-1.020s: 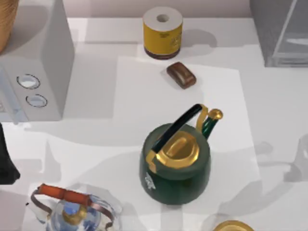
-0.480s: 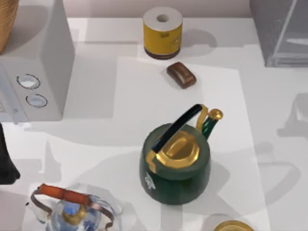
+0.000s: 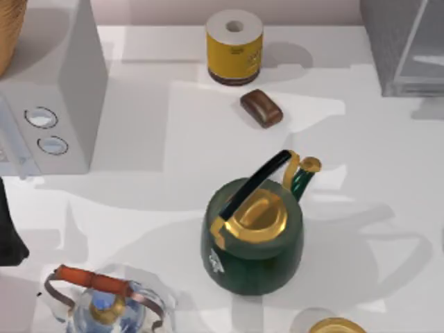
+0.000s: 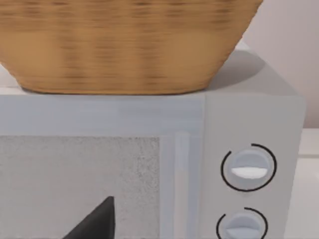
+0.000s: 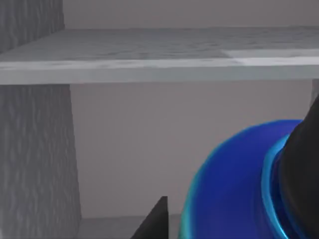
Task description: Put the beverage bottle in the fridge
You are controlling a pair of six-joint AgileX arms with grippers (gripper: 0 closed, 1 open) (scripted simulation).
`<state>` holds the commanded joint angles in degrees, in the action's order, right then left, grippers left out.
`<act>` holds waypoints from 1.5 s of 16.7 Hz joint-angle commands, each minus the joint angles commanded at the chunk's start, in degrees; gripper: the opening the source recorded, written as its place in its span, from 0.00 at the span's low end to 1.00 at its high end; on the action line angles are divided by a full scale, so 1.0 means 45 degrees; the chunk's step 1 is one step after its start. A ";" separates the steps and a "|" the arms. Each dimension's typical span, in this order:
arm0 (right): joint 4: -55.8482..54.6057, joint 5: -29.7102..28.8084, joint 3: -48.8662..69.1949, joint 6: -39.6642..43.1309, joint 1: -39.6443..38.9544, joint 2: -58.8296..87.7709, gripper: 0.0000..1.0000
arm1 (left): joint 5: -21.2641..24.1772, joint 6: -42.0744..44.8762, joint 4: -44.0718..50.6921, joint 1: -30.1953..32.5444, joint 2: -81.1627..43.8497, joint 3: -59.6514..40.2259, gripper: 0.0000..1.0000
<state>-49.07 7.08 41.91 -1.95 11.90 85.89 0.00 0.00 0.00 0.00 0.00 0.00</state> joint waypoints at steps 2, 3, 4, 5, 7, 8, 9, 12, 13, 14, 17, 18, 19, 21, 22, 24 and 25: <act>-0.1306 0.0394 0.1024 0.0023 0.0317 0.2563 0.01 | 0.0000 0.0000 0.0000 0.0000 0.0000 0.0000 1.00; -0.1855 0.0599 0.1471 0.0047 0.0449 0.3671 0.01 | 0.0000 0.0000 0.0000 0.0000 0.0000 0.0000 1.00; -0.2315 0.0803 0.1871 0.0078 0.0564 0.4648 0.01 | 0.0000 0.0000 0.0000 0.0000 0.0000 0.0000 1.00; -0.2681 0.1004 0.2223 0.0115 0.0664 0.5493 0.01 | 0.0000 0.0000 0.0000 0.0000 0.0000 0.0000 1.00; -0.3156 0.1359 0.2782 0.0192 0.0813 0.6788 0.01 | 0.0000 0.0000 0.0000 0.0000 0.0000 0.0000 1.00; -0.3290 0.1497 0.2979 0.0224 0.0863 0.7235 0.01 | 0.0000 0.0000 0.0000 0.0000 0.0000 0.0000 1.00; -0.3369 0.1601 0.3113 0.0249 0.0897 0.7549 0.01 | 0.0000 0.0000 0.0000 0.0000 0.0000 0.0000 1.00; -0.3418 0.1680 0.3208 0.0269 0.0921 0.7778 0.01 | 0.0000 0.0000 0.0000 0.0000 0.0000 0.0000 1.00; -0.3418 0.1680 0.3208 0.0269 0.0921 0.7778 0.01 | 0.0000 0.0000 0.0000 0.0000 0.0000 0.0000 1.00; -0.3418 0.1680 0.3208 0.0269 0.0921 0.7778 0.01 | 0.0000 0.0000 0.0000 0.0000 0.0000 0.0000 1.00; -0.3331 0.1639 0.3314 0.0229 0.0840 0.7838 0.01 | 0.0000 0.0000 0.0000 0.0000 0.0000 0.0000 1.00; -0.3239 0.1604 0.3562 0.0200 0.0829 0.7951 0.01 | 0.0000 0.0000 0.0000 0.0000 0.0000 0.0000 1.00; -0.3108 0.1559 0.3893 0.0164 0.0814 0.8125 0.01 | 0.0000 0.0000 0.0000 0.0000 0.0000 0.0000 1.00; -0.2765 0.1462 0.4741 0.0123 0.0761 0.8596 0.01 | 0.0000 0.0000 0.0000 0.0000 0.0000 0.0000 1.00; -0.2552 0.1412 0.5242 0.0131 0.0723 0.8881 0.01 | 0.0000 0.0000 0.0000 0.0000 0.0000 0.0000 1.00; -0.2040 0.1318 0.6312 0.0181 0.0620 0.9489 0.01 | 0.0000 0.0000 0.0000 0.0000 0.0000 0.0000 1.00; -0.1745 0.1276 0.6856 0.0206 0.0550 0.9799 0.01 | 0.0000 0.0000 0.0000 0.0000 0.0000 0.0000 1.00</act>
<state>-56.92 12.82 72.76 -1.03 14.37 129.98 0.00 0.00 0.00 0.00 0.00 0.00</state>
